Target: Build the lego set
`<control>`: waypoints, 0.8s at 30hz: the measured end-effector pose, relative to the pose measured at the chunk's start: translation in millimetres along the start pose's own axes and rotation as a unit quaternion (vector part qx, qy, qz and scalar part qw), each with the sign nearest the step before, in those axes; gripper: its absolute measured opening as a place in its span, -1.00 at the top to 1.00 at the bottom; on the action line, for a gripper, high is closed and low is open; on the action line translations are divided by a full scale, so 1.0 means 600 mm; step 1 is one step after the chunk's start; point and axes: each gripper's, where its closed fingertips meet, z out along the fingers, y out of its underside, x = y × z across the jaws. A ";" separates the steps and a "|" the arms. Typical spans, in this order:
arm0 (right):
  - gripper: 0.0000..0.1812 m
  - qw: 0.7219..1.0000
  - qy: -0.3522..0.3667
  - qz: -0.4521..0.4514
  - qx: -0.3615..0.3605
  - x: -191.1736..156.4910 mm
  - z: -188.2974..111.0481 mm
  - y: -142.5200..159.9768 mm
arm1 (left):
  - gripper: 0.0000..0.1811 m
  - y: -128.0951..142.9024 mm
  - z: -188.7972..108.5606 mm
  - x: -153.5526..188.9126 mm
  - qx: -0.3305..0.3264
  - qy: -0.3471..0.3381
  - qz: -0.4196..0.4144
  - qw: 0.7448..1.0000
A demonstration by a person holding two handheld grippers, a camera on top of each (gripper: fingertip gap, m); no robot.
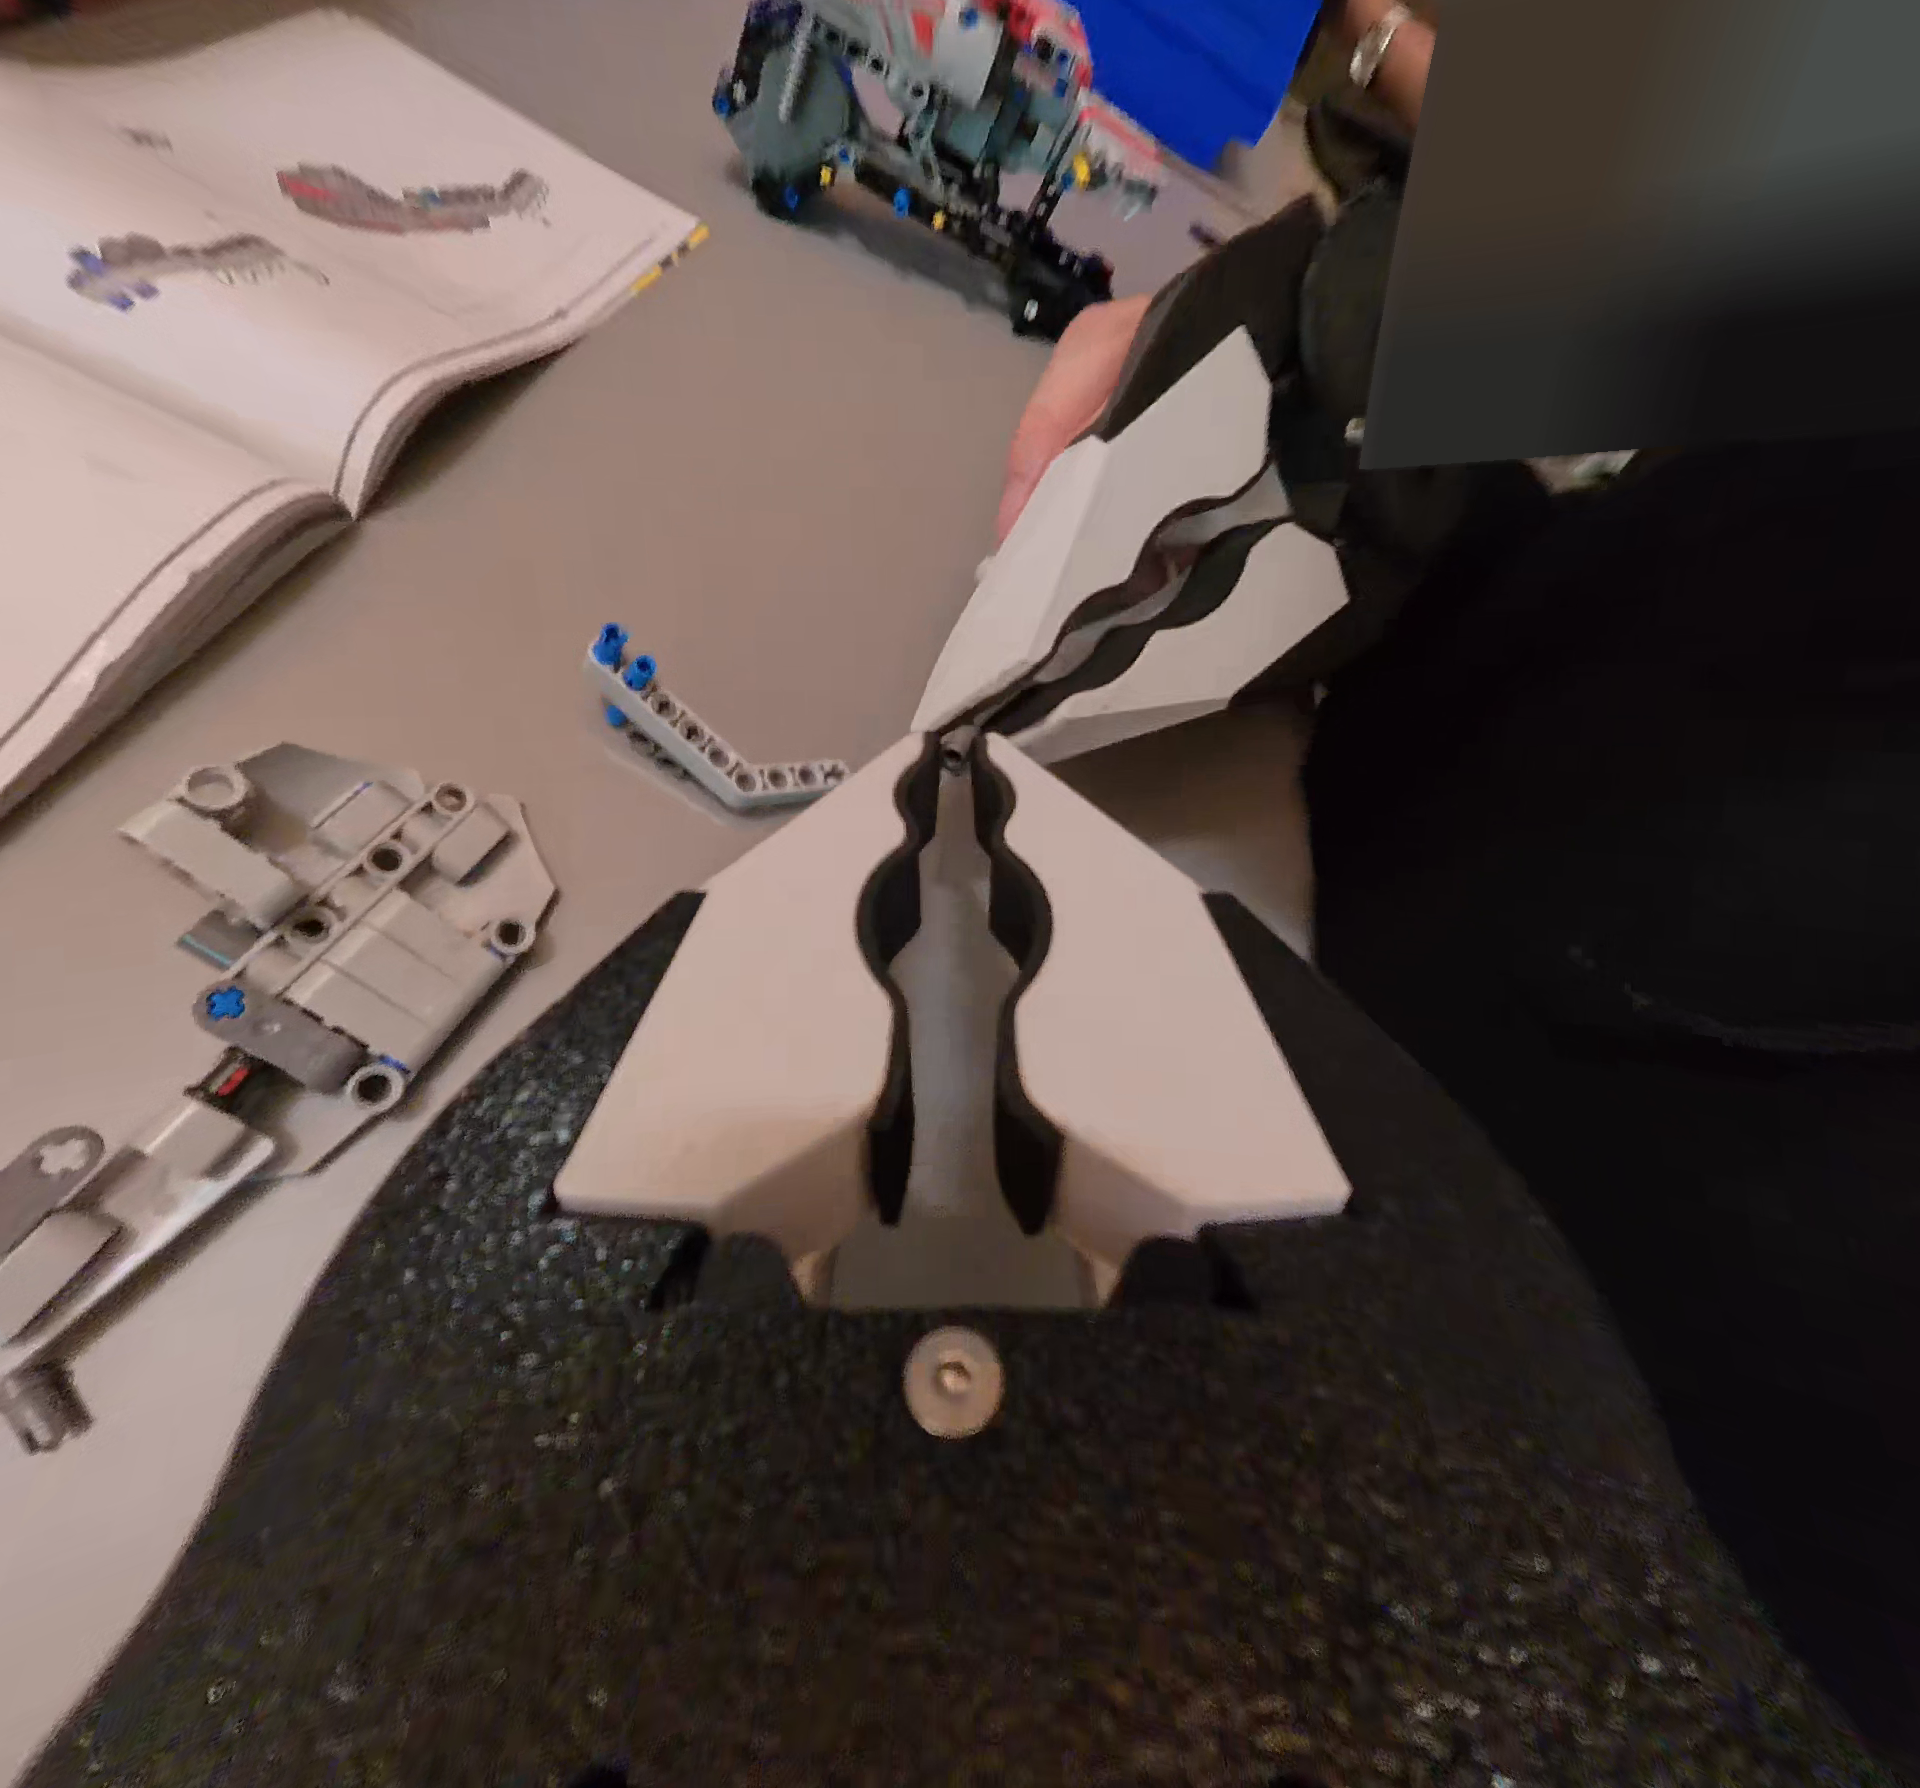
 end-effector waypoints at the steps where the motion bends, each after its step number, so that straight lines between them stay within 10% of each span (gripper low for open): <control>1: 0.98 1.000 -0.001 0.020 0.015 0.003 -0.002 -0.004 | 0.97 -0.005 -0.001 0.002 0.013 0.007 -0.003 1.000; 11: 0.97 0.998 -0.011 0.066 0.016 0.007 0.003 0.003 | 0.97 -0.002 -0.001 -0.020 0.001 -0.053 0.064 0.997; 17: 0.64 0.969 0.006 0.218 -0.117 0.032 0.022 0.080 | 0.98 0.006 -0.001 -0.074 -0.099 -0.166 0.187 0.963; 24: 0.84 0.956 -0.043 0.248 -0.150 0.003 0.040 0.084 | 0.98 0.018 0.022 -0.087 -0.186 -0.156 0.240 0.940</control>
